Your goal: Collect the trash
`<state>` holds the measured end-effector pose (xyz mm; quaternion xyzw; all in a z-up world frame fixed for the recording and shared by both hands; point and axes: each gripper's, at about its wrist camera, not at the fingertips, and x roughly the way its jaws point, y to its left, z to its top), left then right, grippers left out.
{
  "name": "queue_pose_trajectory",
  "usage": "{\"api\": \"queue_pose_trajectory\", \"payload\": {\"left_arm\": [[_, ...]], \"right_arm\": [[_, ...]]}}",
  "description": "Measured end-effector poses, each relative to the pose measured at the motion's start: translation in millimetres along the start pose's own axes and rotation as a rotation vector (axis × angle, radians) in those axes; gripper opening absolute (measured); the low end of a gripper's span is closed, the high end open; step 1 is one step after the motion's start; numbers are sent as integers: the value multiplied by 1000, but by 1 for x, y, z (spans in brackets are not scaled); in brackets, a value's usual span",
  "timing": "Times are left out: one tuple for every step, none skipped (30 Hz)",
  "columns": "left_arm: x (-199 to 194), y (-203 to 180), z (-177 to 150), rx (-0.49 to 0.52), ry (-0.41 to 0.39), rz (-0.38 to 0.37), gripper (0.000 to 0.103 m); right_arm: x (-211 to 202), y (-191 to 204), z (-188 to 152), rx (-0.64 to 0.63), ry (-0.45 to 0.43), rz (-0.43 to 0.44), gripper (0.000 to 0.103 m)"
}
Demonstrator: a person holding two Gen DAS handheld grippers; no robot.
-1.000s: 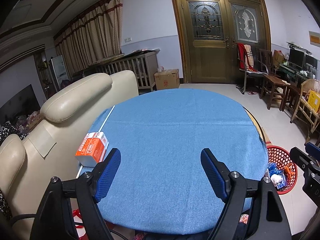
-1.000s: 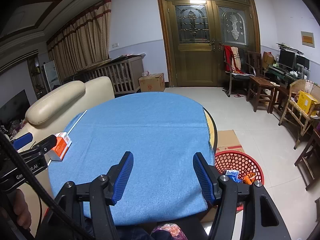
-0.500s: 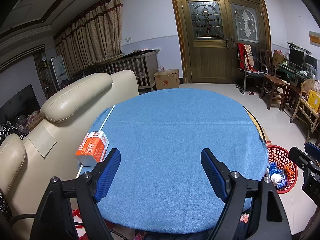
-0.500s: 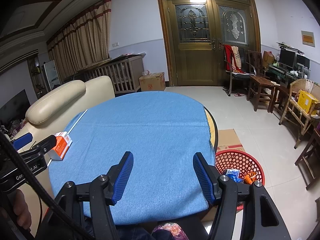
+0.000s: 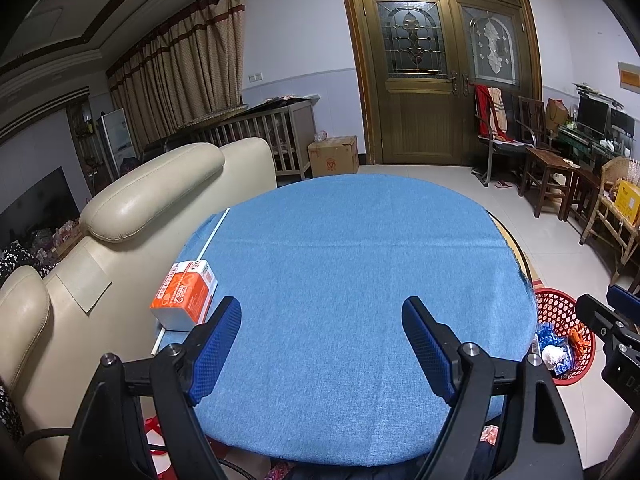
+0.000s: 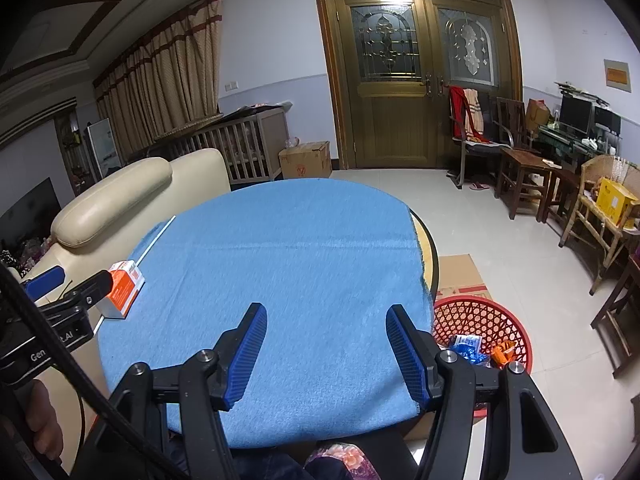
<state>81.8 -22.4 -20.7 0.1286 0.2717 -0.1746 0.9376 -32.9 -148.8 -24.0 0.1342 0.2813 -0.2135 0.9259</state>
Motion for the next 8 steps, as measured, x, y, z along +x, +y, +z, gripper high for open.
{"api": "queue_pose_trajectory", "payload": {"left_arm": [[0,0,0,0,-1,2,83],[1,0,0,2,-4,6,83],[3,0,0,3,-2,8,83],[5,0,-1,2,-1,4,83],[9,1,-1,-2,-2,-2,83],[13,2,-2,-10,2,-5,83],[20,4,-2,-16,10,-11,83],[29,5,-4,-21,20,-16,83]], "right_arm": [[2,-1,0,3,5,2,66],[5,0,2,4,9,4,66],[8,0,2,3,15,5,66],[13,1,2,3,23,5,66],[19,1,3,5,34,7,66],[27,0,3,8,45,13,66],[36,0,4,10,58,18,66],[47,0,4,10,72,24,66]]}}
